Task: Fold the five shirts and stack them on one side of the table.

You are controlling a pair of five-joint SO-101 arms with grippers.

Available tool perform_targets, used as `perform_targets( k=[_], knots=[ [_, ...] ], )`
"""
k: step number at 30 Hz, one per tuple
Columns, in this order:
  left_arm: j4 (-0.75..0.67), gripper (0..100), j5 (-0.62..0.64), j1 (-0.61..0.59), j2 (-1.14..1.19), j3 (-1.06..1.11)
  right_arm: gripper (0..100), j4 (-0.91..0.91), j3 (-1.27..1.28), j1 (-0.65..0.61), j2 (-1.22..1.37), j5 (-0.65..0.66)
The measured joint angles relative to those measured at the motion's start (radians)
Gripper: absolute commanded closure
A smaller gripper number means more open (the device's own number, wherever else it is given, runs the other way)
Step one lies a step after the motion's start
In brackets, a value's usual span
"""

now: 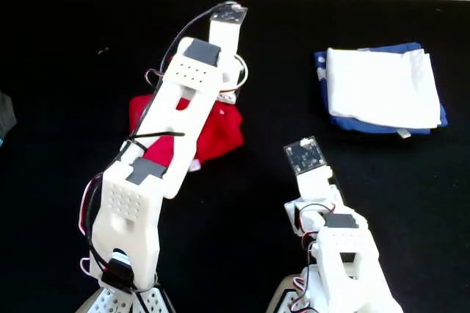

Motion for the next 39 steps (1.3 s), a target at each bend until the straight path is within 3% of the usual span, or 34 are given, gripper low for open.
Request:
perform_targets(
  k=[5, 9, 14, 18, 22, 32, 39],
  knots=[
    [0.043, 85, 0.000, -0.026, -0.011, -0.072, 99.2, 0.000, 0.002, 0.000, 0.000, 0.000],
    [0.190, 100, -0.002, -0.104, -0.061, -0.138, 99.2, 0.000, 0.002, 0.000, 0.000, 0.000],
    [0.328, 99, -0.002, -0.221, -0.014, -0.146, 99.2, 0.000, 0.002, 0.000, 0.000, 0.000],
    [0.371, 99, -0.003, -0.247, 0.087, -0.146, 99.2, 0.000, 0.002, 0.000, 0.000, 0.000],
    [0.399, 99, -0.003, -0.193, 0.109, -0.146, 99.2, 0.000, 0.002, 0.000, 0.000, 0.000],
    [0.451, 99, 0.071, 0.083, 0.107, -0.153, 99.2, 0.000, 0.002, 0.000, 0.000, 0.000],
    [0.454, 99, 0.077, 0.049, -0.041, -0.153, 99.2, 0.000, 0.002, 0.000, 0.000, 0.000]
  ],
)
